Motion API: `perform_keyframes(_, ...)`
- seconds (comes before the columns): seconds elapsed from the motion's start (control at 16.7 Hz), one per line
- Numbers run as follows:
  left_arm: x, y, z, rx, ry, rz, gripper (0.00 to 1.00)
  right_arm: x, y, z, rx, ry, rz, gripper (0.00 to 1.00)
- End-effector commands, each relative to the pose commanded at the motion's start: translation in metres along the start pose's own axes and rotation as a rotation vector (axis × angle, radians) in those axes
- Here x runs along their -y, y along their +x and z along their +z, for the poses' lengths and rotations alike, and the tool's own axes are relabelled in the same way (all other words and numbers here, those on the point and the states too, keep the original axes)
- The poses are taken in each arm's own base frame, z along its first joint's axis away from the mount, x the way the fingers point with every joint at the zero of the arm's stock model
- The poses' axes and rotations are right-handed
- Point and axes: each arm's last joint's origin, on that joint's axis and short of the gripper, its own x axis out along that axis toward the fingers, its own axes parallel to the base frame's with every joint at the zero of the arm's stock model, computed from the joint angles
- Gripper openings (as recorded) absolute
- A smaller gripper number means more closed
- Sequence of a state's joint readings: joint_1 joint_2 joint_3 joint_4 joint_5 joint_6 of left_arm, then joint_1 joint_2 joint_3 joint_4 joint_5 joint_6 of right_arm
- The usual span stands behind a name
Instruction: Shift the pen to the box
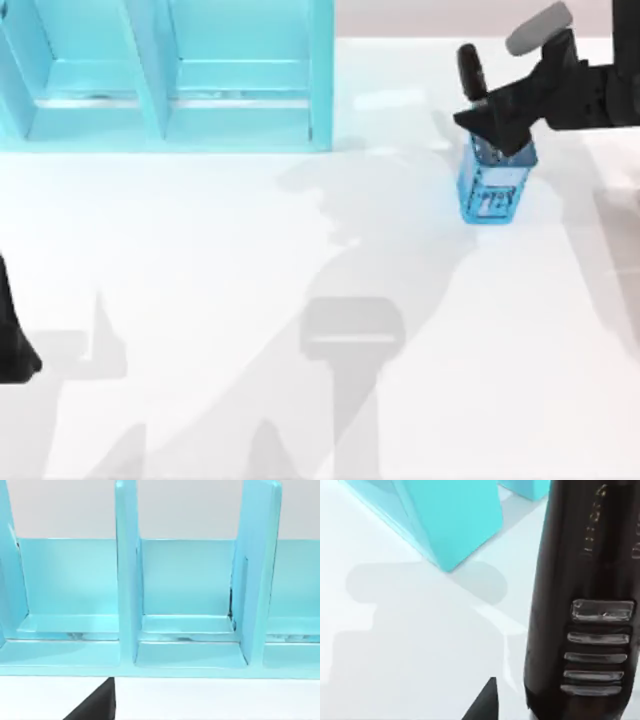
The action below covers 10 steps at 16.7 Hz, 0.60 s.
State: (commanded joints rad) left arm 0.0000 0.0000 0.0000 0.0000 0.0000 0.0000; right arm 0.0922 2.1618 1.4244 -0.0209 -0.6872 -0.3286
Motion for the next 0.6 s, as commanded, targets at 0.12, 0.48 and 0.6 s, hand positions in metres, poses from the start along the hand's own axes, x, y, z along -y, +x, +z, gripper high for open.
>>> perform_keyframes(0.12,0.0,0.0,0.0,0.0,0.0,0.0,1.0,0.015,-0.02,0.011,-0.009,-0.002,0.0,0.0)
perform_keyframes(0.48,0.0,0.0,0.0,0.0,0.0,0.0,1.0,0.048,-0.111,0.046,-0.03,0.027,0.006,0.0)
perform_keyframes(0.6,0.0,0.0,0.0,0.0,0.0,0.0,1.0,0.052,-0.14,0.055,-0.018,0.028,0.003,0.0)
